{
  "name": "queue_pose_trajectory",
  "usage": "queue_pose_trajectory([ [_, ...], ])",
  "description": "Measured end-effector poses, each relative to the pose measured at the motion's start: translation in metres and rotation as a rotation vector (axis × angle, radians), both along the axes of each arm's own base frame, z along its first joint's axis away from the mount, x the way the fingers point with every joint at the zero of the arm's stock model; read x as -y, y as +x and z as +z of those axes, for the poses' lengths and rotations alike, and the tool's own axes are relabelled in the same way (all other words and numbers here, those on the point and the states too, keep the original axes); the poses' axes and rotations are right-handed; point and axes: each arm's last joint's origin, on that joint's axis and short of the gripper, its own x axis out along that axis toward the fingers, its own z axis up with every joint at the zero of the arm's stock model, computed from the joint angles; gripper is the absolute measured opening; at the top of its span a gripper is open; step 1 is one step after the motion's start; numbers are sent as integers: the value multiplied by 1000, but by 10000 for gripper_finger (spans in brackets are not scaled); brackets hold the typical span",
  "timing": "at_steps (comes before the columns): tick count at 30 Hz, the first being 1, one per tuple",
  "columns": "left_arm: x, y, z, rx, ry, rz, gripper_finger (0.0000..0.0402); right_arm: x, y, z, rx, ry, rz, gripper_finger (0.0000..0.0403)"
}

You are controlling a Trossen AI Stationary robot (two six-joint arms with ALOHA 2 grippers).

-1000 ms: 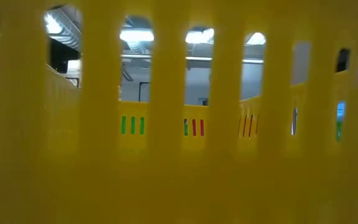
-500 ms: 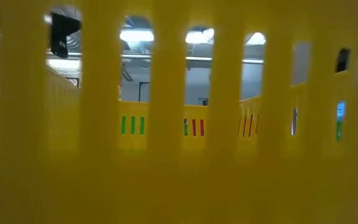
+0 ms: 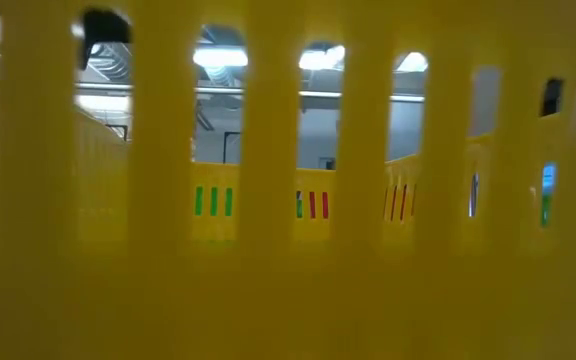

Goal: Stack baskets by color
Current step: Stack the middle yellow bin on top of the top yellow bin

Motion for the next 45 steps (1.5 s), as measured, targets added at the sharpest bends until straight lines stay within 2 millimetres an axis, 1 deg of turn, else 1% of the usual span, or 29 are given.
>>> queue_pose_trajectory([
  [5,-1,12,27,-142,-22,19,0,0,0,0,0,0,-1,6],
  [11,-3,30,49,-399,-122,81,0,0,0,0,0,0,0,6],
  [14,-4,39,60,-489,-160,101,0,0,0,0,0,0,-1,6],
  [18,-4,50,75,-510,-177,95,0,0,0,0,0,0,0,6],
  [22,-3,54,84,-499,-199,54,8,0,0,0,0,0,0,6],
  [26,-2,54,83,-504,-245,27,37,0,0,0,0,0,-1,6],
  [30,-2,51,79,-525,-309,53,72,0,0,0,0,0,0,6],
  [33,-1,49,76,-546,-340,71,91,0,0,0,-1,0,-1,6],
  [39,-1,41,68,-662,-357,94,96,0,0,0,-1,0,0,6],
  [43,2,40,64,-722,-420,10,95,0,0,0,0,0,0,6],
  [45,3,43,61,-747,-455,13,95,0,0,0,-1,0,0,6],
])
